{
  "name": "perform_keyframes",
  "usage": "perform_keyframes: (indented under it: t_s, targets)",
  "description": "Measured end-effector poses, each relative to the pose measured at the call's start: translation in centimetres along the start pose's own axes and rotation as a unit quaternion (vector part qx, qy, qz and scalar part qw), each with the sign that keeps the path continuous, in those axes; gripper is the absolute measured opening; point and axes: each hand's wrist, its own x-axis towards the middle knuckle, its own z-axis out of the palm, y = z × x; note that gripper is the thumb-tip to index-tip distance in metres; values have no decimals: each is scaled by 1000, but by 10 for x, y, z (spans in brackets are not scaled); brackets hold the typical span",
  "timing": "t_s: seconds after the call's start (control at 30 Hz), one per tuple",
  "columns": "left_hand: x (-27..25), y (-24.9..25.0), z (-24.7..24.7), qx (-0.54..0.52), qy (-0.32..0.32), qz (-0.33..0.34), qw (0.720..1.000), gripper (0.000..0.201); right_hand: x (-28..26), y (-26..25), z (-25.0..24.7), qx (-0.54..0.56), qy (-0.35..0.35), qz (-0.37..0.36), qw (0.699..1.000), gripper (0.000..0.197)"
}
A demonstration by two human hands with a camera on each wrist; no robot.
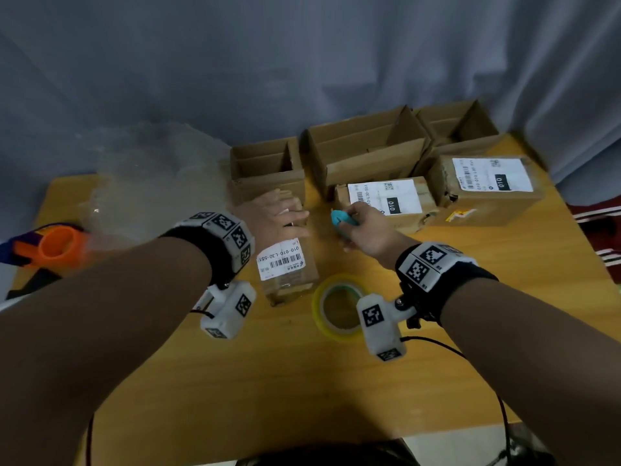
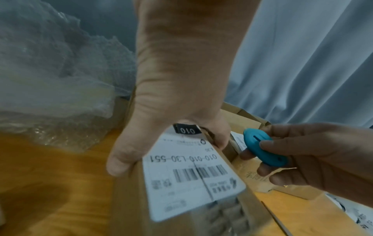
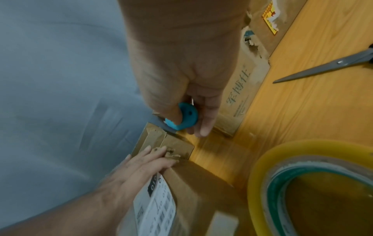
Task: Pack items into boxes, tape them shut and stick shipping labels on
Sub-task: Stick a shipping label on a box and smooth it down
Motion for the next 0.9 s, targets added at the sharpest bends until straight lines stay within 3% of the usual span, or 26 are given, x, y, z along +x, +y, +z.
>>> perform_keyframes:
  t_s: [0.13,0.33,0.5,0.77,0.9]
  targets:
    - [7,1,-8,-102,9,-102,990,104,1,-5,-8,12,-1,-16,1000,28]
    - [13,7,1,-282,45,-206,936,105,8,-12,-11,-93,10,-53,994,26]
    - [12,5,3,-304,31,-202,931,114,18,-10,-6,-187,27,-71,979,26]
    - [14,2,0,-329,27,-192,924,103,33,-15,2,-165,44,-61,983,24]
    - [15,1,1,-339,32,-189,921,102,35,-19,-1,-214,26,-79,973,25]
